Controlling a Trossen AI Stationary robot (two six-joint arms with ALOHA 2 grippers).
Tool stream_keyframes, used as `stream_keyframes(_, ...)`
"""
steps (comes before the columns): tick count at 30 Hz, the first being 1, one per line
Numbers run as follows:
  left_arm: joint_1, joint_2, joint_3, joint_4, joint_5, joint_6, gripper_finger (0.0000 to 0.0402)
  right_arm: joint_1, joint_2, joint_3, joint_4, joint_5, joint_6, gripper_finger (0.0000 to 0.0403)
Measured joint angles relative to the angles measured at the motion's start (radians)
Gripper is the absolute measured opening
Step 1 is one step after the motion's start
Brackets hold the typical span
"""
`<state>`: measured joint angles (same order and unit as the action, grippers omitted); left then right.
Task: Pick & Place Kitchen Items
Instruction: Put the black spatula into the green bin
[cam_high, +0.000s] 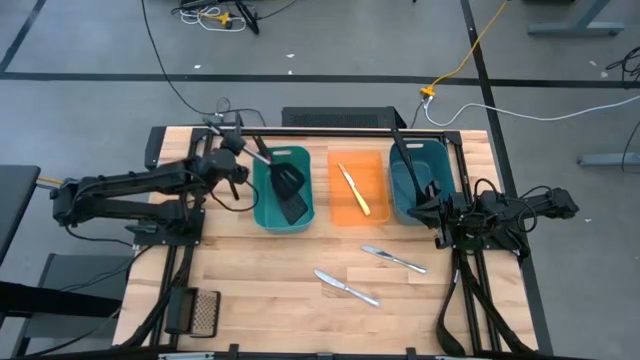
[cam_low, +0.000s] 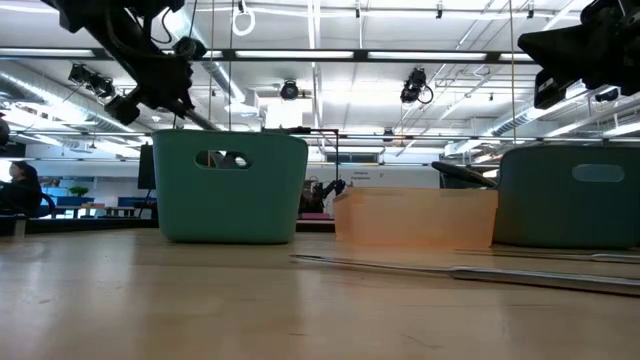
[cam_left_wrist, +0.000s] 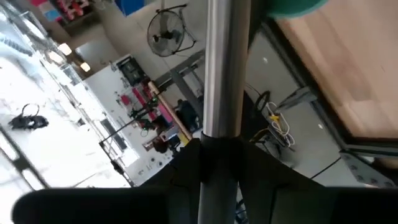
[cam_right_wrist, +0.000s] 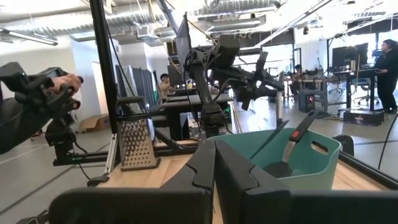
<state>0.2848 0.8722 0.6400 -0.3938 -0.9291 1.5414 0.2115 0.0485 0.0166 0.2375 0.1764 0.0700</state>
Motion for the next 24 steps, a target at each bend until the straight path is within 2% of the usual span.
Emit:
stream_keyframes(10,-0.049,0.03,-0.079,0.046,0.005,0.016,0.0084,0.0,0.0,0.0,0.0,0.0,0.0,0.0013)
stream_keyframes(19,-0.082,0.114,-0.08,0.145,0.01,0.066,0.0084,0.0,0.0,0.0,0.0,0.003,0.0,0.0013)
stream_keyframes(24,-0.082,0.166,-0.08,0.16,0.053,0.069,0.0084,0.0,0.0,0.0,-0.008,0.017,0.0,0.0013)
